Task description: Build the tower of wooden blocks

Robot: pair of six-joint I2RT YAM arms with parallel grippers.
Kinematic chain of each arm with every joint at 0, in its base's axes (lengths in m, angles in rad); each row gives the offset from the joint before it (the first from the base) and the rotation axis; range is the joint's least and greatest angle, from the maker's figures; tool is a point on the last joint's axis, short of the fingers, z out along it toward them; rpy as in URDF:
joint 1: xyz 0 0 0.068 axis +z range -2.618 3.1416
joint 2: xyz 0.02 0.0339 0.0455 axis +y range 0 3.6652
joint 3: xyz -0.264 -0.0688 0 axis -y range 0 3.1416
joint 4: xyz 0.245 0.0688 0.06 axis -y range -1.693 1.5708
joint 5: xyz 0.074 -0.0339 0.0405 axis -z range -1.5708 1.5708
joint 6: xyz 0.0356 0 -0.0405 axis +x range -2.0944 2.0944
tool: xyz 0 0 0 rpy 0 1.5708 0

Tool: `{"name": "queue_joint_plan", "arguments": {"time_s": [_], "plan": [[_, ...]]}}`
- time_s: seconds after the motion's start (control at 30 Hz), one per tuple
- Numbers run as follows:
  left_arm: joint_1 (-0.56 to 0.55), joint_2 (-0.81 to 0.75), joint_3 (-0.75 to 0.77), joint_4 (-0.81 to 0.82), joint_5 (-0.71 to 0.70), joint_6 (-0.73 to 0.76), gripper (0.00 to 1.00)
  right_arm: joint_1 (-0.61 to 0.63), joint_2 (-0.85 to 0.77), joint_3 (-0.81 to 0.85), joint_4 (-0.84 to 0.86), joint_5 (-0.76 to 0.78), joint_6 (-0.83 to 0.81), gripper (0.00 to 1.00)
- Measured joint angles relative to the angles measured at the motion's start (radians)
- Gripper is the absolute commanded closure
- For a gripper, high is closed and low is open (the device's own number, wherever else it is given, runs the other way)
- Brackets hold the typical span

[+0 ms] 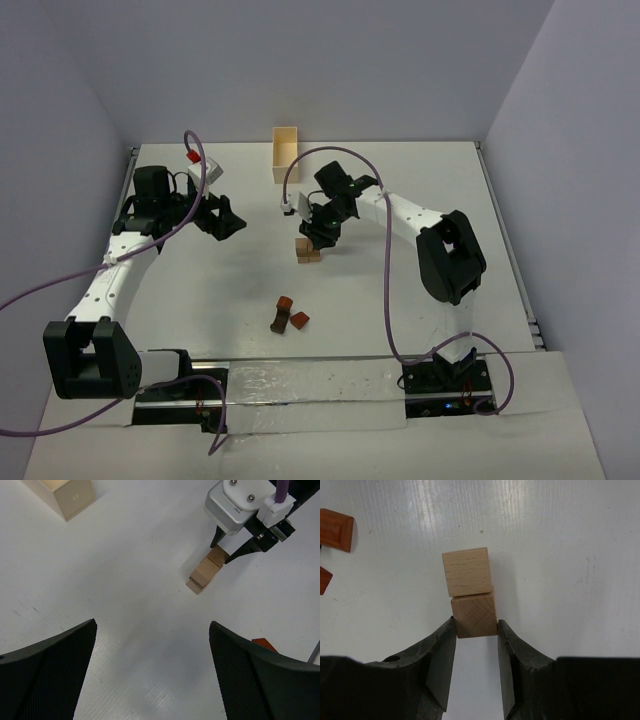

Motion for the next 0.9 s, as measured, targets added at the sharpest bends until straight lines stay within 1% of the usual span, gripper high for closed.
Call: {"name": "queue_joint_plan", "arguments": {"time_s": [0.2, 0.4, 0.47, 0.5, 0.53, 0.7, 0.9], "plan": [[0.0, 0.001, 0.0, 0.0, 0.0, 0.002, 0.01, 0.001, 0.0, 0.0, 0.0, 0.0, -0.001, 0.57], [0.0, 0.007, 0.0, 0.0, 0.005, 0.002, 0.01, 0.004, 0.0, 0.0, 0.0, 0.003, -0.005, 0.34], [0.0, 0.01, 0.0, 0.0, 0.007, 0.002, 0.01, 0.005, 0.0, 0.0, 0.0, 0.004, -0.006, 0.32], [0.0, 0.011, 0.0, 0.0, 0.007, 0.002, 0.01, 0.005, 0.0, 0.0, 0.0, 0.004, -0.006, 0.27], [0.0, 0.012, 0.0, 0.0, 0.007, 0.002, 0.01, 0.005, 0.0, 0.0, 0.0, 0.004, -0.007, 0.24], [0.0, 0.012, 0.0, -0.001, 0.009, 0.002, 0.01, 0.007, 0.0, 0.0, 0.0, 0.007, -0.003, 0.19], [0.0, 0.012, 0.0, -0.004, 0.017, 0.003, 0.01, 0.017, -0.015, -0.003, -0.001, 0.007, 0.017, 0.18]]}}
